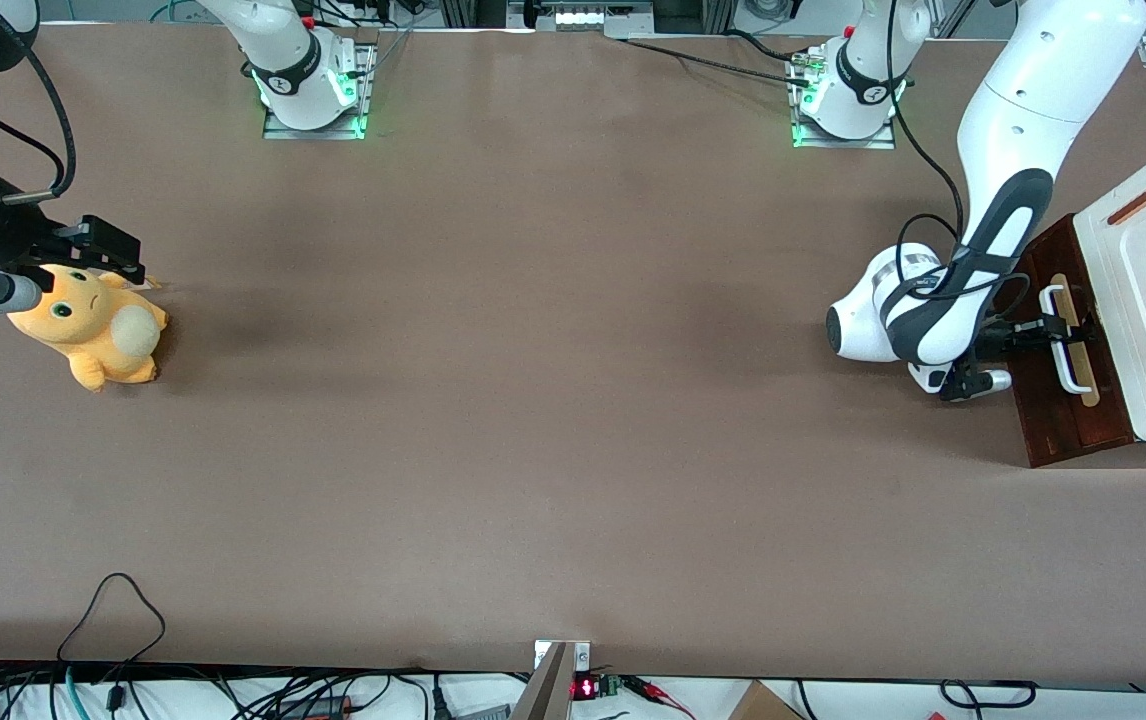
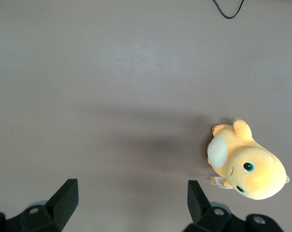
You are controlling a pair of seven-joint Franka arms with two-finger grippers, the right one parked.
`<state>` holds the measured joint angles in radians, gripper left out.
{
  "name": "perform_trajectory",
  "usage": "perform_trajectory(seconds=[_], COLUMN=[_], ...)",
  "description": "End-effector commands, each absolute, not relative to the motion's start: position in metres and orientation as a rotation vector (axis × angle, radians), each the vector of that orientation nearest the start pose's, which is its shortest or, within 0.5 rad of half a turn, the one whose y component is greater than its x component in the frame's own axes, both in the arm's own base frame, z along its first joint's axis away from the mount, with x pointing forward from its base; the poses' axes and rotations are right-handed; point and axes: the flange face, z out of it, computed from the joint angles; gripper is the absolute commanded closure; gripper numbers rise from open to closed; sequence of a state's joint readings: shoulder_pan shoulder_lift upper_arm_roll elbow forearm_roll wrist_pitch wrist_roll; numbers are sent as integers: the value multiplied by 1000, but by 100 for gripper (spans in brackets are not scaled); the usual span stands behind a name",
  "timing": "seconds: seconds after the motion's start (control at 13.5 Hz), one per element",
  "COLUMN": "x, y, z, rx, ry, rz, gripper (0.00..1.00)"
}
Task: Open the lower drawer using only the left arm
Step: 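Pull the gripped handle away from the cabinet to slide the drawer out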
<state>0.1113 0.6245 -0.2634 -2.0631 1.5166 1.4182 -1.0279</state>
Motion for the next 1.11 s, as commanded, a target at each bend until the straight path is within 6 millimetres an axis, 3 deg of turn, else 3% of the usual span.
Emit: perform_trajectory(seconds=[0.0, 0.59, 0.82, 1.04], x=[536, 537, 539, 538], y=[44, 39, 13, -34], z=[158, 159, 161, 163], rx=[-1596, -1599, -1616, -1646], ry=[61, 66, 93, 147], rz=[59, 50, 14, -42], gripper=[87, 99, 100, 100])
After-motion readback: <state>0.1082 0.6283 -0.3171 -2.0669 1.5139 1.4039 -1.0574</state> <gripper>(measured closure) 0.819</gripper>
